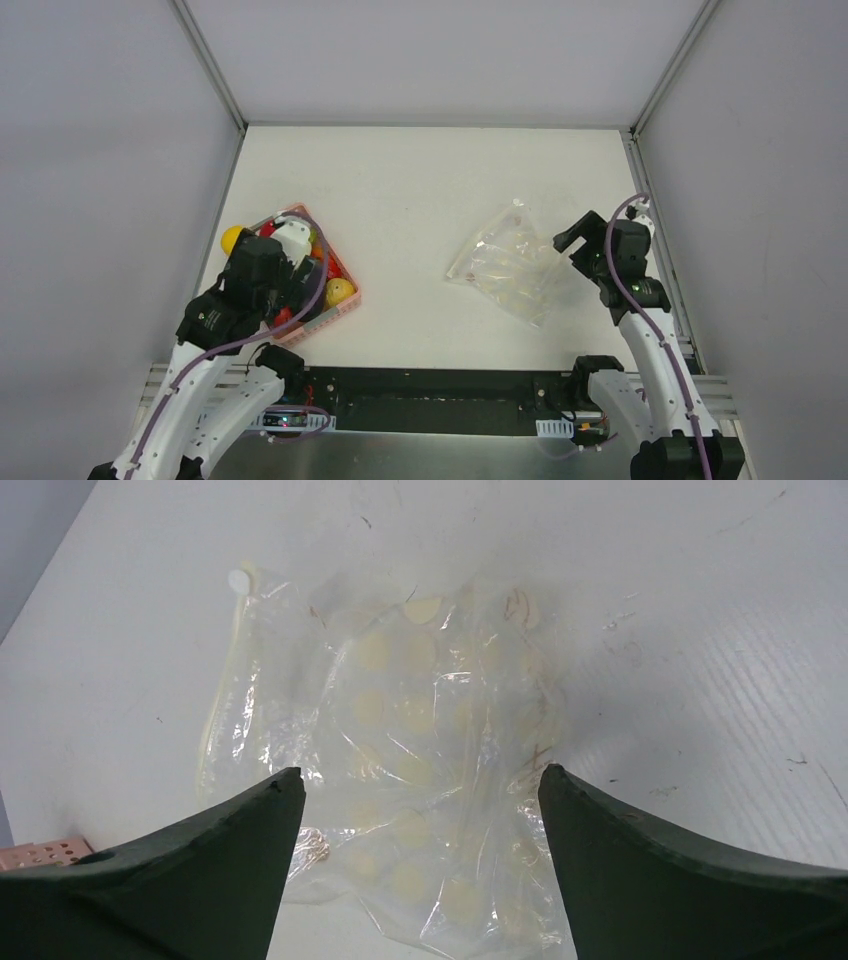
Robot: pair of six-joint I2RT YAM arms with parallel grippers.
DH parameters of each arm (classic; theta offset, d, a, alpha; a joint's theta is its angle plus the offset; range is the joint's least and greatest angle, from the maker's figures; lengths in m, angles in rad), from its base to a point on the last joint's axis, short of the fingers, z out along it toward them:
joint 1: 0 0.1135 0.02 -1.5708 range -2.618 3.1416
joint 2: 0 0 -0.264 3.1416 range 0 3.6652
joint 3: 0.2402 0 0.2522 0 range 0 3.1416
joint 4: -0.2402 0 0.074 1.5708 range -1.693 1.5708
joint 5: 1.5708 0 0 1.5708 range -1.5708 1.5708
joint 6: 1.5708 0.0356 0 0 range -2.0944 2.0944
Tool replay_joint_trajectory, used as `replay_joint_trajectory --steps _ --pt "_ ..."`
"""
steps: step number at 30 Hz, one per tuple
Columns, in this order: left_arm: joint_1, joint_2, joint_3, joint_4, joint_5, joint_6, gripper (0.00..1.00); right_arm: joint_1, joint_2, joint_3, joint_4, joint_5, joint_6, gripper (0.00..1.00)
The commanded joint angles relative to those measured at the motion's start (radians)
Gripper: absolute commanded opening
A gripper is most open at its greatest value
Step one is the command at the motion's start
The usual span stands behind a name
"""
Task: Open the zip-top bag and remove the fake food
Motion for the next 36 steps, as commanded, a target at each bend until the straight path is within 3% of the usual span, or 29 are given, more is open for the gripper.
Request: replay_joint_trajectory --steps 1,4,6,16,25,36 --pt "0.007 -0.048 0.083 -0.034 -0.005 -0.064 0.87 0.000 -0.049 0.085 -0.068 0.108 -0.022 0.92" --pt "0.006 -0.094 0.119 0.017 -0.083 -0.152 0.87 0.000 -0.091 0.144 -0.109 0.184 -0.042 0.97" --pt "0.007 -0.139 0.130 0.062 -0.129 -0.201 0.98 0.000 -0.124 0.183 -0.123 0.231 -0.071 0.99" --pt "0.007 -0.333 0.261 0.172 -0.275 -0.224 0.99 0.000 -0.278 0.347 -0.140 0.460 -0.229 1.00" --pt "0.007 -0.496 0.237 0.366 -0.393 -0.181 0.99 0.000 -0.393 0.379 -0.081 0.485 -0.258 1.00" --pt "0.007 -0.585 0.155 0.472 -0.479 -0.185 0.99 0.001 -0.438 0.344 -0.061 0.468 -0.233 1.00"
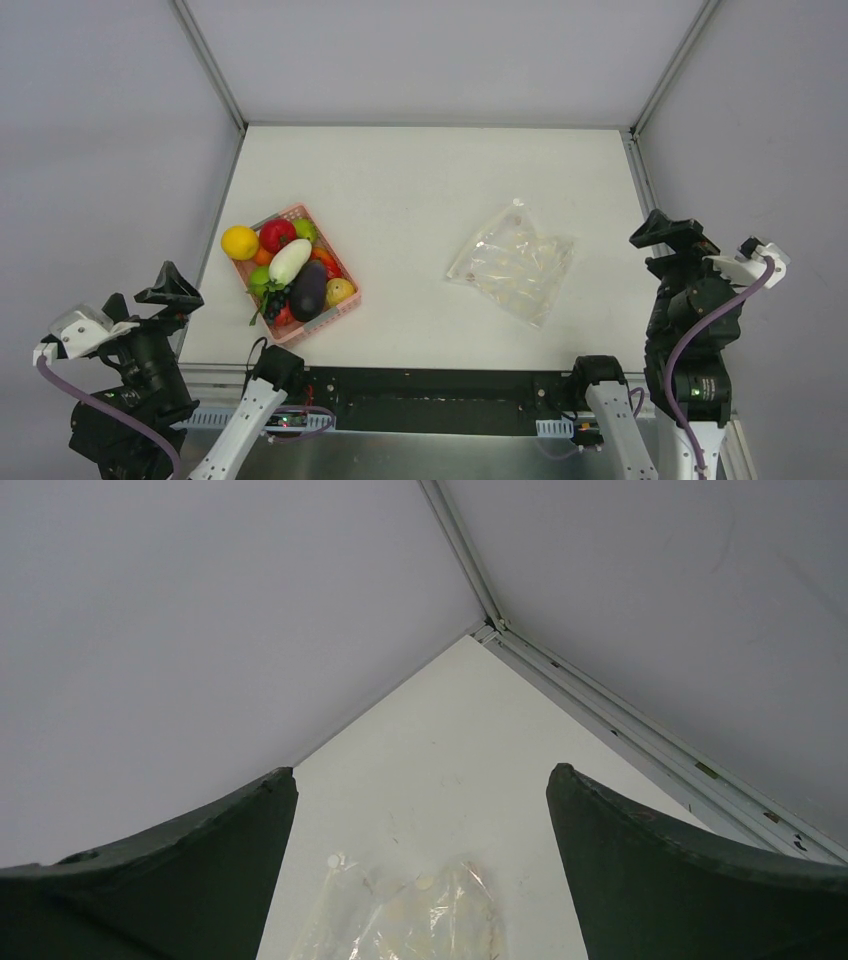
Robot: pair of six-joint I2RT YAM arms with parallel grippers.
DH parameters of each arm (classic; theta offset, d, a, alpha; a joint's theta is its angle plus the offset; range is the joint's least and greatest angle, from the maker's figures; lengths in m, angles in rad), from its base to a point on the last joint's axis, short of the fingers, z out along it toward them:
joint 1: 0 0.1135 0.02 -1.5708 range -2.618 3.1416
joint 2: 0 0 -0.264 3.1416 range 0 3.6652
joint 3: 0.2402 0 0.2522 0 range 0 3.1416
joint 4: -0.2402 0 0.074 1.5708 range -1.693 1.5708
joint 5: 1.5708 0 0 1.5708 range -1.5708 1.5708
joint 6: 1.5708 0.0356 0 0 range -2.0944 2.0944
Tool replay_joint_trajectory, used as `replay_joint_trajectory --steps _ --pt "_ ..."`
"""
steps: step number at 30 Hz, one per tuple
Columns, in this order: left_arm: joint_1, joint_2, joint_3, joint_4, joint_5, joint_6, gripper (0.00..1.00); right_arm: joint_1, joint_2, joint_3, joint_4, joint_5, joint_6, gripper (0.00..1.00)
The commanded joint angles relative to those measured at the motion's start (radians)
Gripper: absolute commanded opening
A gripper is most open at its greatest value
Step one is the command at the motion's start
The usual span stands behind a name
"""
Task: Open the zip-top bag and remove the fake food
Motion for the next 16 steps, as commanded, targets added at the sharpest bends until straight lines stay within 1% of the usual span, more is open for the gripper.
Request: replay_joint_trajectory --steps 1,5,16 --pt "0.007 -0.025 -0.037 0.084 -0.058 0.010 0.99 0.000 -0.009 -0.014 0.044 -0.007 0.004 1.00" --pt "0.007 -0.057 -0.054 0.089 -0.078 -0.018 0.99 0.001 -0.005 -0.031 0.046 -0.015 0.020 1.00" --pt "0.006 -0.046 -0.072 0.108 -0.091 -0.052 0.99 0.000 0.009 -0.061 0.057 -0.035 0.048 1.00"
